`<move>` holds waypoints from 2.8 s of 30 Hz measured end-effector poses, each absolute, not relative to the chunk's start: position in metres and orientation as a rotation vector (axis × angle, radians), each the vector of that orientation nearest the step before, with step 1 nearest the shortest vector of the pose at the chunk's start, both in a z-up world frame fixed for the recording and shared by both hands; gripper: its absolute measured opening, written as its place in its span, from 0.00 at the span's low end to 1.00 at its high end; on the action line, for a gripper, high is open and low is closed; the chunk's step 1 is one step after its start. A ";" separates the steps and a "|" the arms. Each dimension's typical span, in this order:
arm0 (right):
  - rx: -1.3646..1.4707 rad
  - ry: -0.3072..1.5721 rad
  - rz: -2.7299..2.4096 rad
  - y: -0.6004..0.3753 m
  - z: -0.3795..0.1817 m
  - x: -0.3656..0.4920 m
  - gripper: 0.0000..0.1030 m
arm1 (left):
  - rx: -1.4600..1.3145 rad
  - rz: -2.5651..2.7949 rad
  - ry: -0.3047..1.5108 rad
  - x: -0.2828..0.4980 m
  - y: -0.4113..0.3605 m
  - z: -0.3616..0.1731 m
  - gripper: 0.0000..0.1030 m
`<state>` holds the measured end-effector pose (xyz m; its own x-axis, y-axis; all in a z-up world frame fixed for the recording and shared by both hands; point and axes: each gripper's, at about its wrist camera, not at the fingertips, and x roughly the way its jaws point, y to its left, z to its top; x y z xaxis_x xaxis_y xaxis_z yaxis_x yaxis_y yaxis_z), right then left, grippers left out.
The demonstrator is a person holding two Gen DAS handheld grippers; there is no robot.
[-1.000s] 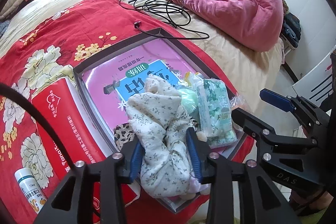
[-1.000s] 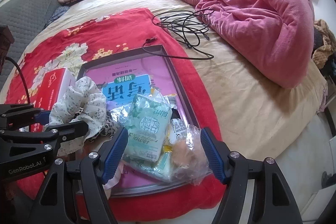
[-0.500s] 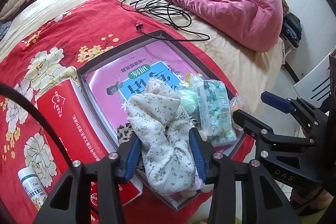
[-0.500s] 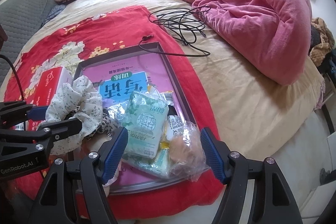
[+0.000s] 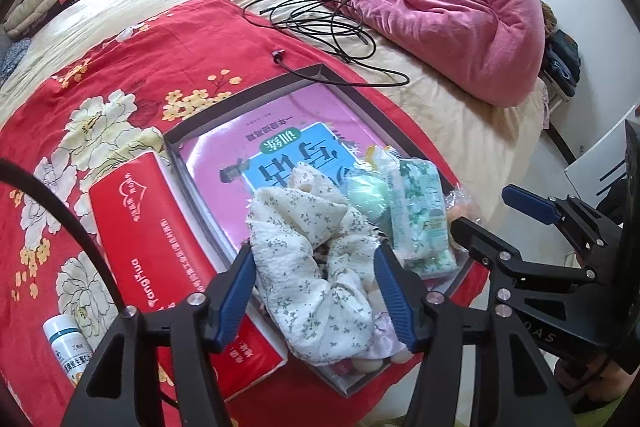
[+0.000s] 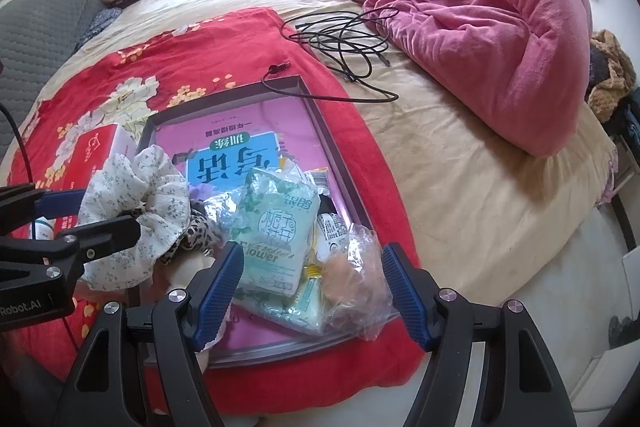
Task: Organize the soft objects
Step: 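Open the right tool on the tissue pack while the left tool releases the white scrunchie, then withdraw both open tools up and away from the book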
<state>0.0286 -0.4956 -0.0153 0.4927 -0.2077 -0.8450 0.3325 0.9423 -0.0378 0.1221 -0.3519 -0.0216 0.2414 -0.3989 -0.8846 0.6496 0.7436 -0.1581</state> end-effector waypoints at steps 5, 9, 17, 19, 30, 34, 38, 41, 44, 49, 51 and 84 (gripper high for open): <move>0.137 1.007 -0.325 -0.492 -0.015 0.029 0.71 | 0.267 -0.705 1.121 0.126 -0.346 -0.022 0.62; 0.134 1.003 -0.316 -0.487 -0.012 0.030 0.71 | 0.272 -0.691 1.121 0.128 -0.341 -0.020 0.65; 0.125 0.995 -0.306 -0.479 -0.011 0.034 0.72 | 0.283 -0.666 1.110 0.128 -0.330 -0.018 0.67; 0.123 0.996 -0.307 -0.476 -0.012 0.034 0.72 | 0.279 -0.659 1.106 0.128 -0.327 -0.016 0.68; 0.120 0.986 -0.274 -0.456 -0.009 0.034 0.72 | 0.251 -0.643 1.101 0.125 -0.307 -0.010 0.72; 0.111 0.977 -0.269 -0.447 -0.004 0.032 0.73 | 0.250 -0.640 1.092 0.120 -0.301 -0.006 0.72; 0.104 0.968 -0.273 -0.440 0.000 0.028 0.73 | 0.250 -0.641 1.080 0.115 -0.294 -0.001 0.72; 0.113 0.957 -0.281 -0.433 0.002 0.023 0.73 | 0.259 -0.636 1.074 0.110 -0.288 0.001 0.72; 0.113 0.949 -0.290 -0.427 0.004 0.020 0.75 | 0.262 -0.629 1.063 0.105 -0.281 0.004 0.72; 0.107 0.938 -0.301 -0.416 0.008 0.015 0.76 | 0.257 -0.624 1.065 0.098 -0.270 0.008 0.72; 0.105 0.935 -0.298 -0.411 0.010 0.014 0.76 | 0.255 -0.622 1.061 0.095 -0.266 0.010 0.73; 0.140 0.830 -0.451 -0.364 0.029 -0.055 0.79 | 0.238 -0.586 1.001 0.026 -0.212 0.016 0.76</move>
